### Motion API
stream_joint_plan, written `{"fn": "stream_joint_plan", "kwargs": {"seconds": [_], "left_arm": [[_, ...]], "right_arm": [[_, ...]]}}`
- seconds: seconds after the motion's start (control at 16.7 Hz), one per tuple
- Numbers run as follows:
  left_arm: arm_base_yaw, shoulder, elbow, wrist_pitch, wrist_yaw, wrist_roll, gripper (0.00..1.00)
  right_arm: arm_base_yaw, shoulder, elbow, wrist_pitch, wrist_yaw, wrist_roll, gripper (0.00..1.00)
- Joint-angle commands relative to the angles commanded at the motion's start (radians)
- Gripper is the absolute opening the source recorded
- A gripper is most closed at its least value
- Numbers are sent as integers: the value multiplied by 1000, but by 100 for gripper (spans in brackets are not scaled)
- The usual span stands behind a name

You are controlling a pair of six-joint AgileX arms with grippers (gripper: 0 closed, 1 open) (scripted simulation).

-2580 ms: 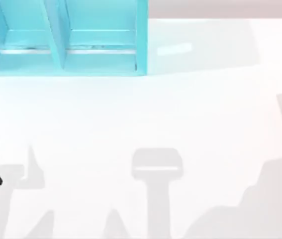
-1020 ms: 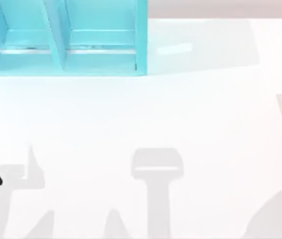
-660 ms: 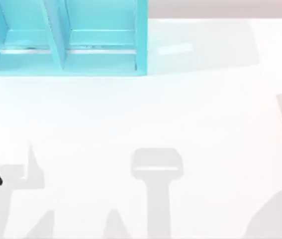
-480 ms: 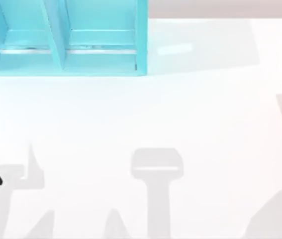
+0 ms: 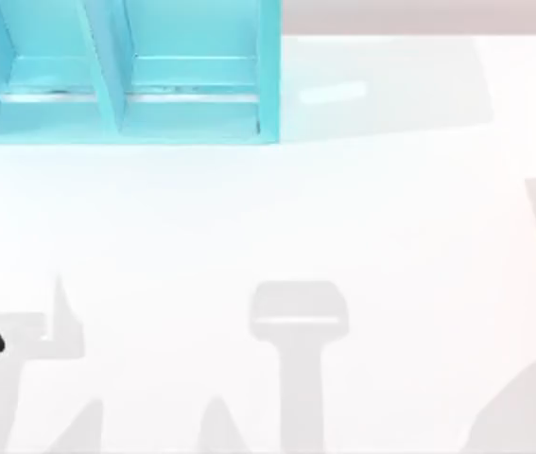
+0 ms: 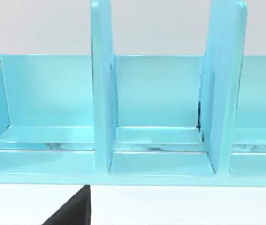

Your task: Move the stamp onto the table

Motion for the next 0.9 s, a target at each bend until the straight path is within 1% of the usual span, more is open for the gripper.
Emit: {"fn": "stream_joint_plan", "kwargs": {"seconds": [0.24, 0.36, 0.48, 0.66, 0.9], "left_arm": [[0, 0, 0, 0, 0, 0, 100], [0, 0, 0, 0, 0, 0, 100], [0, 0, 0, 0, 0, 0, 100], [0, 0, 0, 0, 0, 0, 100], [0, 0, 0, 0, 0, 0, 100]], "right_arm": [[1, 0, 12, -9, -3, 15, 0], [11, 0, 61, -34, -14, 69, 0], [35, -10, 128, -75, -28, 160, 0], [114, -40, 240, -177, -41, 308, 0], [290, -120, 344, -370, -33, 455, 0]]}}
